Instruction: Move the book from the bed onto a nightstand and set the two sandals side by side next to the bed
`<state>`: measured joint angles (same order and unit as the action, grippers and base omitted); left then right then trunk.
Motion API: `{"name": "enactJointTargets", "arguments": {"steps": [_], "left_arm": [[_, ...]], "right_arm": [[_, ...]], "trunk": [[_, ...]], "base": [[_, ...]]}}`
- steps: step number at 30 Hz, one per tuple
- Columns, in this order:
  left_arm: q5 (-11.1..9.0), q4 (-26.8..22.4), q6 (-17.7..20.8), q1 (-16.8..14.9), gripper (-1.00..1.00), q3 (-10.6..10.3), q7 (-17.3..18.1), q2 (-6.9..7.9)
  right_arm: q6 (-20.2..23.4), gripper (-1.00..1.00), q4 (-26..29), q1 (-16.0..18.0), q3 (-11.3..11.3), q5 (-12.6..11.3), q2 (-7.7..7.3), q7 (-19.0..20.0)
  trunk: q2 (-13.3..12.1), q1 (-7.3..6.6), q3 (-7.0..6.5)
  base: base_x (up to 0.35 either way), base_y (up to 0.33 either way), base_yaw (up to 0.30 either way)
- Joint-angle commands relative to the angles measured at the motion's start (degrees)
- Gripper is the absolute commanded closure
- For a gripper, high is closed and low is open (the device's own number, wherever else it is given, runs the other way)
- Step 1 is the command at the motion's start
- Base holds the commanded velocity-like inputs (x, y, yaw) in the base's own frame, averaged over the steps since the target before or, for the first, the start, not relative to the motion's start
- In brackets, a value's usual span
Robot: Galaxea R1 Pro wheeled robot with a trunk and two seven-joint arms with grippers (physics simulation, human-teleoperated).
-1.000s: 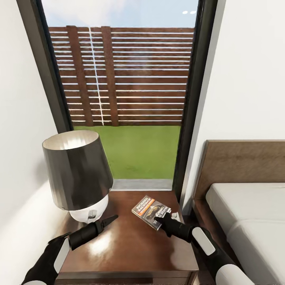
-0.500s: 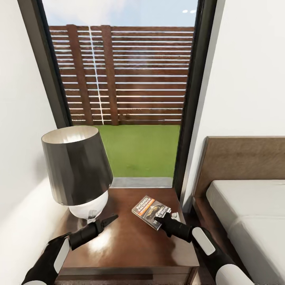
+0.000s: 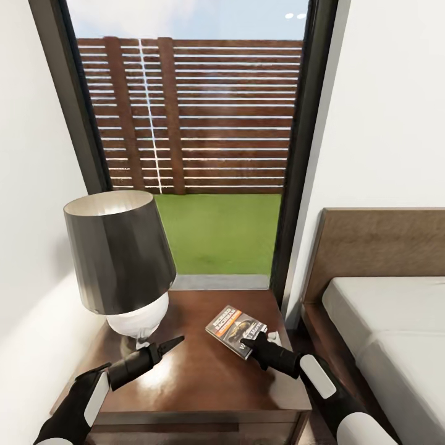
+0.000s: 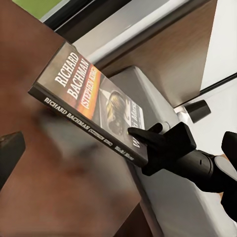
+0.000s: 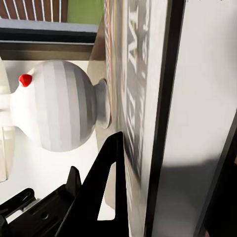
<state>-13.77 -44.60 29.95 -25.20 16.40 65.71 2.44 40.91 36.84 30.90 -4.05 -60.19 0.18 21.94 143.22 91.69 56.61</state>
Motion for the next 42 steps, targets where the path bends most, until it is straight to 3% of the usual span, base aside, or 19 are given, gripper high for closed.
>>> {"name": "enactJointTargets", "arguments": {"steps": [1, 6, 10, 42], "left_arm": [[-0.2, 0.0, 0.5, 0.0, -1.00, 0.0, 0.1, 0.01], [-0.2, 0.0, 0.5, 0.0, -1.00, 0.0, 0.1, -0.02], [-0.2, 0.0, 0.5, 0.0, -1.00, 0.0, 0.1, -0.01], [-0.2, 0.0, 0.5, 0.0, -1.00, 0.0, 0.1, 0.00]], "right_arm": [[0.1, 1.00, 0.0, 0.0, 0.0, 0.1, 0.00, 0.2], [0.1, 1.00, 0.0, 0.0, 0.0, 0.1, 0.00, 0.2], [0.1, 1.00, 0.0, 0.0, 0.0, 0.1, 0.03, 0.2], [0.1, 1.00, 0.0, 0.0, 0.0, 0.1, 0.07, 0.2]], "trunk": [[0.0, -0.01, 0.05], [0.0, -0.01, 0.05], [0.1, 0.09, 0.94], [0.1, 0.17, 1.60]], "base": [[0.000, 0.000, 0.000], [0.000, 0.000, 0.000], [0.000, 0.000, 0.000], [0.000, 0.000, 0.000]]}}
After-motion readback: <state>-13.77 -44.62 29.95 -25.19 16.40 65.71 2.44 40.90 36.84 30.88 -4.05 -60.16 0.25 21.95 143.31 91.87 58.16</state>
